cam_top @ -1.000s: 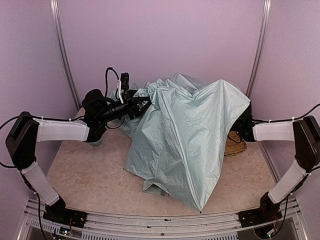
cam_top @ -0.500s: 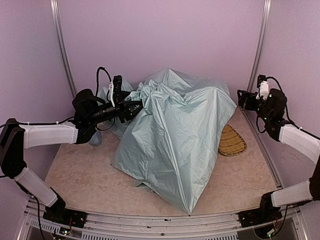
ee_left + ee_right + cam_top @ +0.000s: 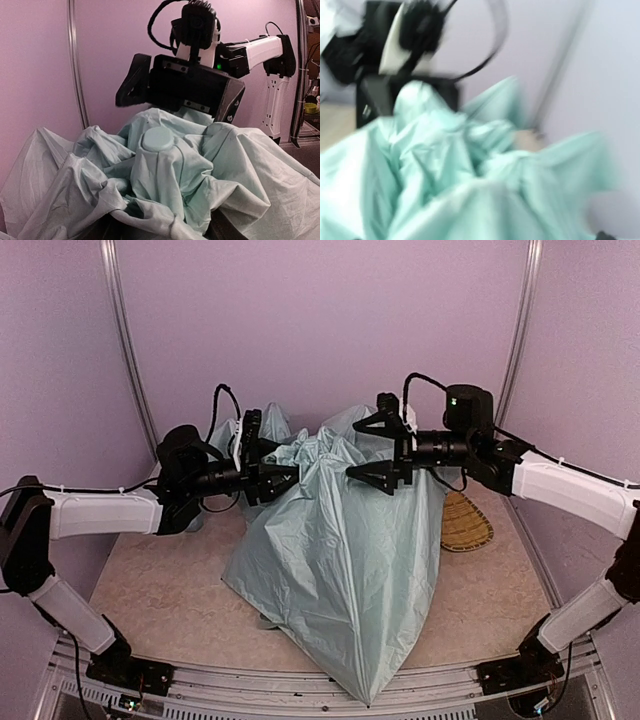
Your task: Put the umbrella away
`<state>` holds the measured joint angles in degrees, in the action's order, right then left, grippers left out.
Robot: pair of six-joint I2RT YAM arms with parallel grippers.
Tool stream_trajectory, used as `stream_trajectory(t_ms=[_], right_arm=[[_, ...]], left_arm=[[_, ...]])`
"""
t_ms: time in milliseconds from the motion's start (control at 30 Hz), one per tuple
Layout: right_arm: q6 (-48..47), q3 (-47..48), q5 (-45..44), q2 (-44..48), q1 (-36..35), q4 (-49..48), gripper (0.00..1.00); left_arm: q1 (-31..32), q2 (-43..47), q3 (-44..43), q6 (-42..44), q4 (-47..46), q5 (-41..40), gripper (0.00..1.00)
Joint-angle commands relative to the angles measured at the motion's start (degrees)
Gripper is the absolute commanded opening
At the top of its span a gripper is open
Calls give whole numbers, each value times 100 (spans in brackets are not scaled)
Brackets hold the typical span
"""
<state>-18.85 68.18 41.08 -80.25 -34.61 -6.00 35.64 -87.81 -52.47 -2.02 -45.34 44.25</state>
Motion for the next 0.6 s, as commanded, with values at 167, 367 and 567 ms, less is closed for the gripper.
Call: stream_trajectory(t_ms=[167,367,567], right_arm=[[-234,620,1145,-1206,-695,392,99],[150,403,1418,-1296,-740,-252,82],[16,227,887,-1217,-671,41,50]], left_arm=[[545,-360,-173,-21,-928,160,0],[567,-842,-373,-325,-1038,-145,0],[576,-990,-423,-339,-1011,-448,10]])
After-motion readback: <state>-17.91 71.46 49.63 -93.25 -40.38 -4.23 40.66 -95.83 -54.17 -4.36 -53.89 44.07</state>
